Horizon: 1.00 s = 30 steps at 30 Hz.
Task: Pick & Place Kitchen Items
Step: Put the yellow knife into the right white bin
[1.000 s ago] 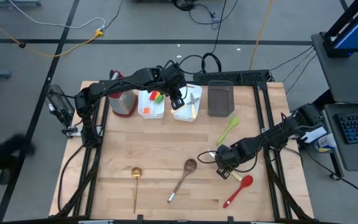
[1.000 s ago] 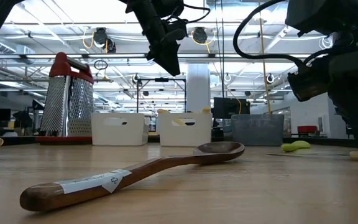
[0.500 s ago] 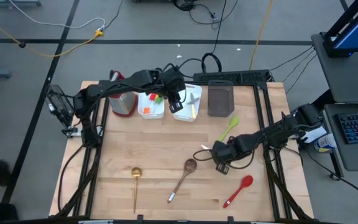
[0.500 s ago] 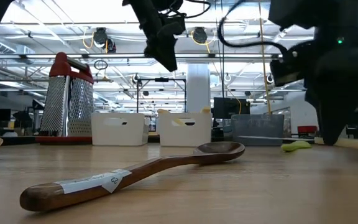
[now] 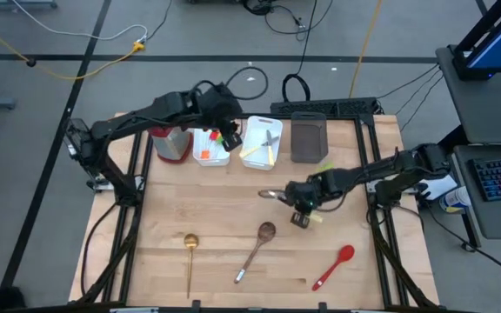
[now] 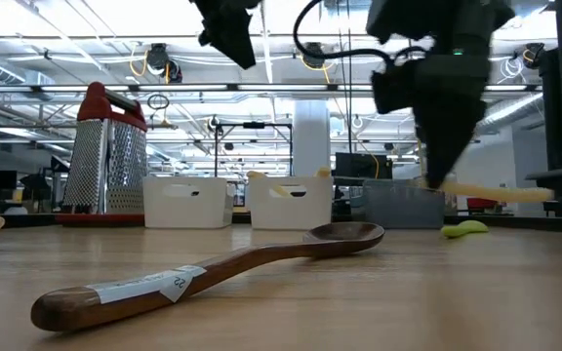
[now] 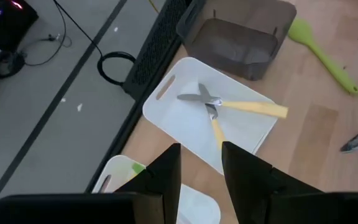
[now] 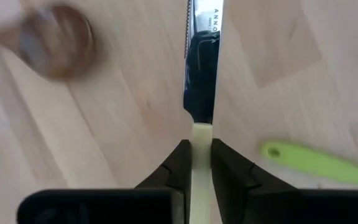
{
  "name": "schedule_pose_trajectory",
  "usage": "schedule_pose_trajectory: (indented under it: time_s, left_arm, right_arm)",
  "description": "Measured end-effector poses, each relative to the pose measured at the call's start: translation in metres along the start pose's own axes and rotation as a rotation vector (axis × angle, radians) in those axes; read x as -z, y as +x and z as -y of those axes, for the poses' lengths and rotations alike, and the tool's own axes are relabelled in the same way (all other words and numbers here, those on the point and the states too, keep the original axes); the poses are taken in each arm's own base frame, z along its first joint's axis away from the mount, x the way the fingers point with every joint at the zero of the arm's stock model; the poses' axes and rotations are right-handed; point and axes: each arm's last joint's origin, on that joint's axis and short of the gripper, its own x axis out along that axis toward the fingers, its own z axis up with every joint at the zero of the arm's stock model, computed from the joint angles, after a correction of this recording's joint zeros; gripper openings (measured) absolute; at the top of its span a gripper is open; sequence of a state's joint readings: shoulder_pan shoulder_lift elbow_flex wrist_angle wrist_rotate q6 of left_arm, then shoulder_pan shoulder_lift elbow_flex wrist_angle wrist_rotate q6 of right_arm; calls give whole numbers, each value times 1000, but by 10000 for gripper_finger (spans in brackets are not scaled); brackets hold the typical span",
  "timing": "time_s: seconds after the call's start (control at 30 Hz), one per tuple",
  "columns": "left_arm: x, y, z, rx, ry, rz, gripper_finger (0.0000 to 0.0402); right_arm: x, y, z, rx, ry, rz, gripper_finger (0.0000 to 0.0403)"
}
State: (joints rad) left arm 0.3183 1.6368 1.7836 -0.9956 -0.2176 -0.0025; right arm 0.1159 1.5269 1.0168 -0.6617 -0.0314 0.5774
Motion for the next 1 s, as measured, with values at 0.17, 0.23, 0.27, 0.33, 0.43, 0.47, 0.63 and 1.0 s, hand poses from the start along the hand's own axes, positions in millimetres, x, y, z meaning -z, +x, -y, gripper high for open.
schedule_pose_trajectory:
  time_s: [0.17, 0.23, 0.27, 0.33, 0.43, 0.47, 0.63, 1.0]
  left_arm:
    - [1, -15, -3, -2, -3, 30, 120]
    - [1, -19, -4, -2, -4, 38, 120]
    - [1, -20, -4, -2, -4, 41, 120]
    - [1, -20, -4, -1, -1, 42, 120]
    - [3, -20, -4, -2, 4, 27, 120]
    - [3, -20, -4, -2, 13, 23, 120]
    - [6, -20, -4, -1, 28, -7, 120]
    - [10, -20, -4, -1, 42, -45, 120]
  right_arm:
    - [-24, -12, 14, -95, 34, 22, 35]
    - [-33, -15, 21, -135, 53, 46, 34]
    - [-37, -16, 24, -174, 69, 61, 33]
    - [-47, -18, 31, -277, 101, 84, 33]
    - [-58, -23, 41, -403, 155, 106, 35]
    - [-61, -24, 45, -429, 169, 115, 36]
    - [-74, -30, 65, -533, 251, 149, 33]
    - [-92, -45, 120, -652, 467, 238, 34]
